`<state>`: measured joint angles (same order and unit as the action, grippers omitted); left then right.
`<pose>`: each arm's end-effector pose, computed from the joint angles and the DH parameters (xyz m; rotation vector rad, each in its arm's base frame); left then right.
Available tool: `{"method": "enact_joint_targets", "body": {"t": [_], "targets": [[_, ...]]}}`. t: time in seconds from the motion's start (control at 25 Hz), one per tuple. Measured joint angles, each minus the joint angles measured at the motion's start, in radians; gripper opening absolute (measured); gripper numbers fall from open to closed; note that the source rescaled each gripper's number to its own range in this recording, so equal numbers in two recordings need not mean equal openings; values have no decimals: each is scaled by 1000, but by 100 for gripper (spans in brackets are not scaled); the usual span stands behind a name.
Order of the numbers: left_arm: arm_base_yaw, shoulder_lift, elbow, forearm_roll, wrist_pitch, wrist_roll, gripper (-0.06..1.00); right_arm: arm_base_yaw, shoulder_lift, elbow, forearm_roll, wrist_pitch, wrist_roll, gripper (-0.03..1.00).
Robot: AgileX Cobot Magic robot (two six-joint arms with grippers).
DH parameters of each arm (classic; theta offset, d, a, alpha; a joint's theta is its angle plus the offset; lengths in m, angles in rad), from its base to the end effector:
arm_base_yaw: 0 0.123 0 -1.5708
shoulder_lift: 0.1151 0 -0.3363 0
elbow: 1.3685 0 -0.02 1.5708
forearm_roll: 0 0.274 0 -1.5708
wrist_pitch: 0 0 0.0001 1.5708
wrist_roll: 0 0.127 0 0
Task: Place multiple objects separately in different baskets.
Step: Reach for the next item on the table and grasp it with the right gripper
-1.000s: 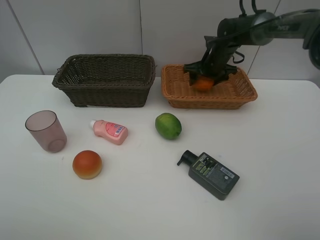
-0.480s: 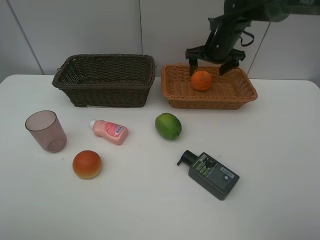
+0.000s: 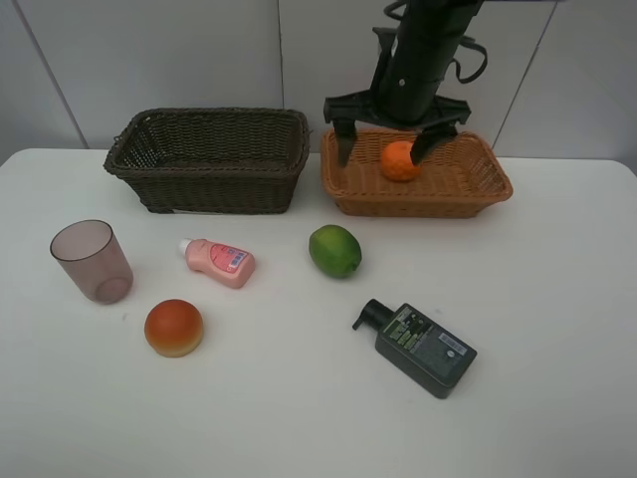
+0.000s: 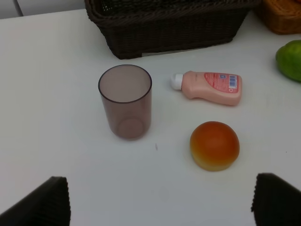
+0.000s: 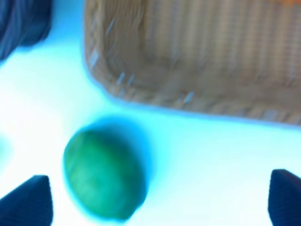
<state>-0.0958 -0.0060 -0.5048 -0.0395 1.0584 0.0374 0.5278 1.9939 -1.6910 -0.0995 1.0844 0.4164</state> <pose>-0.0058 -0.0038 0.2740 0.1372 2.0270 -0.0840 0.4188 0.2312 0.2508 -0.2084 2.8499 0.0569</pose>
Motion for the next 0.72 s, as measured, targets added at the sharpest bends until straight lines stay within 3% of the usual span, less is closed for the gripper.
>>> {"method": "enact_joint_targets", "body": {"t": [0.32, 0.48, 0.72], "targets": [[0, 0, 0, 0, 0, 0, 100, 134, -62, 166, 9, -47, 70, 100], [0, 0, 0, 0, 0, 0, 100, 171, -62, 208, -8, -147, 128, 100], [0, 0, 0, 0, 0, 0, 100, 192, -62, 314, -127, -302, 276, 100]]}}
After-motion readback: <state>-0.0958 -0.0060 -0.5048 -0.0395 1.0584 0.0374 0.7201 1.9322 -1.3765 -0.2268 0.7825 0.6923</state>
